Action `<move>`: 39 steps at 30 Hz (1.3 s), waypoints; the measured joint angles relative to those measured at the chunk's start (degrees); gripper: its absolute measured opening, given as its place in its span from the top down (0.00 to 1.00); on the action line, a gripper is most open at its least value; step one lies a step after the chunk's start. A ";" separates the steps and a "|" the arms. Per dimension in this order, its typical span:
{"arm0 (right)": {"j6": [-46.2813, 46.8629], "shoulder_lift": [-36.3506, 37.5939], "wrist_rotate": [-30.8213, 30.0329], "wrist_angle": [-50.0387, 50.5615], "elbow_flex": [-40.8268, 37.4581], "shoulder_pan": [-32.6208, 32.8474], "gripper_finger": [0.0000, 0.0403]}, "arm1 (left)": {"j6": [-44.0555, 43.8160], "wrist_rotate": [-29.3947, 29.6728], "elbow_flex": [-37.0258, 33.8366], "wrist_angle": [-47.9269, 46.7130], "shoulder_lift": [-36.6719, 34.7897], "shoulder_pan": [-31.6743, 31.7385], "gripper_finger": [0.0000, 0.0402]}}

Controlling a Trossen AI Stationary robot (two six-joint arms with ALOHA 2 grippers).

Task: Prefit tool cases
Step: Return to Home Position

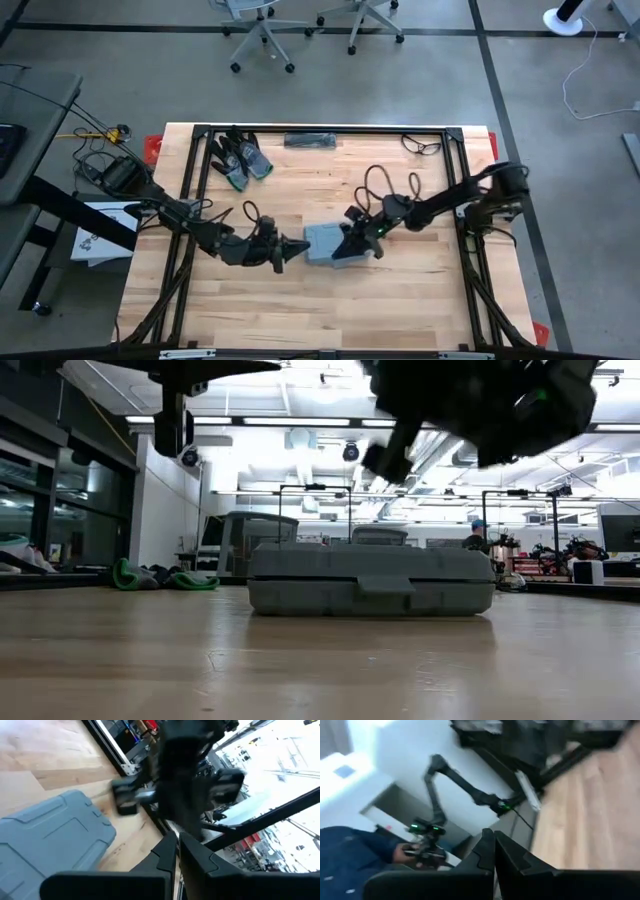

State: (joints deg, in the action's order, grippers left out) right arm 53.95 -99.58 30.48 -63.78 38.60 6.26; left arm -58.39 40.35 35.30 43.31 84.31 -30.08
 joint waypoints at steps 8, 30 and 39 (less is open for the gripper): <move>7.76 -11.76 6.70 -4.03 0.91 -1.15 1.00 | 0.03 0.31 0.00 -0.11 0.02 0.43 0.96; -5.01 43.32 -18.53 48.42 0.03 -2.36 1.00 | -0.86 -4.03 -0.12 -5.13 -8.29 7.03 0.96; 4.42 66.45 -23.06 53.88 -13.24 -4.15 1.00 | -10.43 -15.43 -8.18 -18.22 -23.69 12.88 0.96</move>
State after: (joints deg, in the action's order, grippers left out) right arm 58.38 -33.13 7.42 -9.90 25.36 2.11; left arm -68.82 24.92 27.11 25.09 60.62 -17.20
